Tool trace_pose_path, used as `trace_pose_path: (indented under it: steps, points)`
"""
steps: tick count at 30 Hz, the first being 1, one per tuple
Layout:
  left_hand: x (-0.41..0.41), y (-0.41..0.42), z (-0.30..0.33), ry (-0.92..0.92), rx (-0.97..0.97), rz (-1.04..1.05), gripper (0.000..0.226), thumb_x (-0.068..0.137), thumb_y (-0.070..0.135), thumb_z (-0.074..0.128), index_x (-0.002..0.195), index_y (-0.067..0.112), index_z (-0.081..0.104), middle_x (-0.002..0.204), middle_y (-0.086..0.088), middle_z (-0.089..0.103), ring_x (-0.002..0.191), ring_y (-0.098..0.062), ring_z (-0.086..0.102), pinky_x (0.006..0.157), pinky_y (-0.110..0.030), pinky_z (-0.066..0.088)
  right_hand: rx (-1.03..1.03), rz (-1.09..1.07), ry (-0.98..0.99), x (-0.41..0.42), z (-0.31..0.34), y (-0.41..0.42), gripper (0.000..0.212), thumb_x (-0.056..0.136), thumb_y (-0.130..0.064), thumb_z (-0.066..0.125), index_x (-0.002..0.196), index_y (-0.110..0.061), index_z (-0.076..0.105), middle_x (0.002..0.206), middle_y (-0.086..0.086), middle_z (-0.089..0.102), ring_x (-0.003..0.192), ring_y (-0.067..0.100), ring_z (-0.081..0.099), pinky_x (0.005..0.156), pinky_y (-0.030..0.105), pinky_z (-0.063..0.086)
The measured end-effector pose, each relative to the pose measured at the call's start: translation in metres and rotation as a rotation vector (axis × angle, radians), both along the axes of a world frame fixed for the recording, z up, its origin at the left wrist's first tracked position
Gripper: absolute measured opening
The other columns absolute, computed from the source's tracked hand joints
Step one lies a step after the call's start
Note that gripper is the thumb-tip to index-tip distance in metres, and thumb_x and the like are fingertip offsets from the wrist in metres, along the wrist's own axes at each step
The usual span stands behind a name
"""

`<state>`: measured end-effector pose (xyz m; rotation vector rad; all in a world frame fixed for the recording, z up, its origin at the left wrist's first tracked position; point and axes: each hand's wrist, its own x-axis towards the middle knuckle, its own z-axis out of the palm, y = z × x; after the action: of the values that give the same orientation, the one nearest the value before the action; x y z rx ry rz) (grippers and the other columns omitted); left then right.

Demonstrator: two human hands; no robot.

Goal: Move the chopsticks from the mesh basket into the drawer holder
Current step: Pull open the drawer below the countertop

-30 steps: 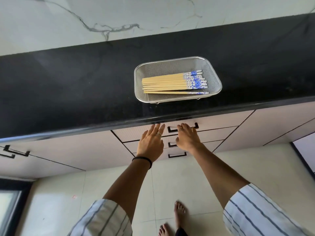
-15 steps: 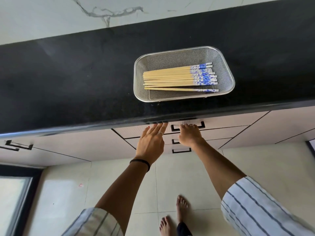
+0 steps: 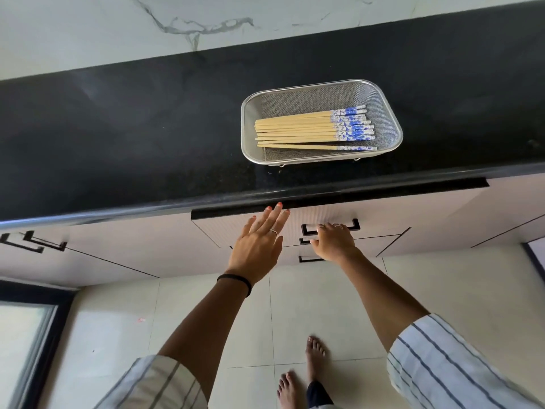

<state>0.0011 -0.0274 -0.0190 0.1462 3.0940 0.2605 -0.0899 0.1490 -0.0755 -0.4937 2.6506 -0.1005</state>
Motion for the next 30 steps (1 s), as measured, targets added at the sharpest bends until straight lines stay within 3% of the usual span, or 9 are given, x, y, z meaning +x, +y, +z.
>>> trace_pose_path:
  steps: [7,9,12,15,18,21,30]
  points:
    - [0.034,-0.006,-0.004,-0.110,-0.032,0.090,0.060,0.104,0.038,0.028,0.155,0.023,-0.001,0.163,0.002,-0.003,0.150,-0.019,-0.002,0.123,-0.040,0.005,-0.047,-0.071,0.064,0.063,0.005,0.011,0.039,0.097,-0.034,0.042,0.120,-0.008,0.059,0.124,0.012,0.061,0.116,0.030,0.057,0.102,0.038,0.039]
    - [0.048,-0.002,-0.005,-0.110,-0.004,0.082,0.058,0.104,0.040,0.026,0.155,0.023,0.002,0.162,0.003,-0.001,0.150,-0.018,-0.002,0.122,-0.040,0.005,-0.172,-0.067,0.211,0.092,0.014,0.015,0.033,0.094,-0.031,0.050,0.111,-0.006,0.063,0.112,0.013,0.065,0.104,0.031,0.063,0.093,0.038,0.045]
    - [0.072,0.006,-0.007,-0.100,0.032,0.075,0.055,0.104,0.041,0.022,0.155,0.025,0.006,0.162,0.006,0.002,0.150,-0.016,0.000,0.122,-0.039,0.005,-0.316,0.000,0.612,0.133,0.028,0.021,0.025,0.086,-0.028,0.062,0.096,-0.005,0.065,0.092,0.011,0.066,0.085,0.031,0.065,0.081,0.039,0.052]
    - [0.097,0.013,-0.007,-0.100,0.041,0.066,0.054,0.104,0.041,0.021,0.155,0.025,0.008,0.162,0.006,0.004,0.150,-0.015,0.001,0.121,-0.036,0.004,-0.348,0.078,0.751,0.160,0.038,0.022,0.036,0.091,-0.035,0.052,0.112,-0.007,0.062,0.114,0.011,0.064,0.108,0.029,0.057,0.098,0.044,0.047]
    - [0.115,0.020,-0.006,-0.114,0.050,0.055,0.054,0.105,0.041,0.021,0.155,0.024,0.009,0.162,0.006,0.005,0.150,-0.014,0.002,0.121,-0.034,0.005,-0.368,0.104,0.687,0.174,0.044,0.024,0.043,0.096,-0.033,0.048,0.130,-0.007,0.058,0.136,0.012,0.056,0.129,0.026,0.052,0.110,0.047,0.038]
    - [0.134,0.027,-0.003,-0.144,0.058,0.067,0.055,0.104,0.043,0.021,0.155,0.024,0.012,0.162,0.006,0.009,0.150,-0.013,0.005,0.121,-0.033,0.008,-0.312,0.085,0.539,0.190,0.041,0.033,0.047,0.099,-0.033,0.044,0.137,-0.007,0.051,0.144,0.011,0.050,0.135,0.024,0.046,0.115,0.045,0.031]
    - [0.177,0.059,0.003,-0.335,0.077,0.204,0.057,0.103,0.047,0.018,0.155,0.022,0.011,0.163,0.004,0.005,0.150,-0.015,0.000,0.121,-0.039,0.004,-0.371,0.069,0.401,0.235,0.046,0.057,0.038,0.101,-0.024,0.038,0.130,-0.011,0.059,0.128,0.004,0.065,0.121,0.019,0.058,0.113,0.035,0.030]
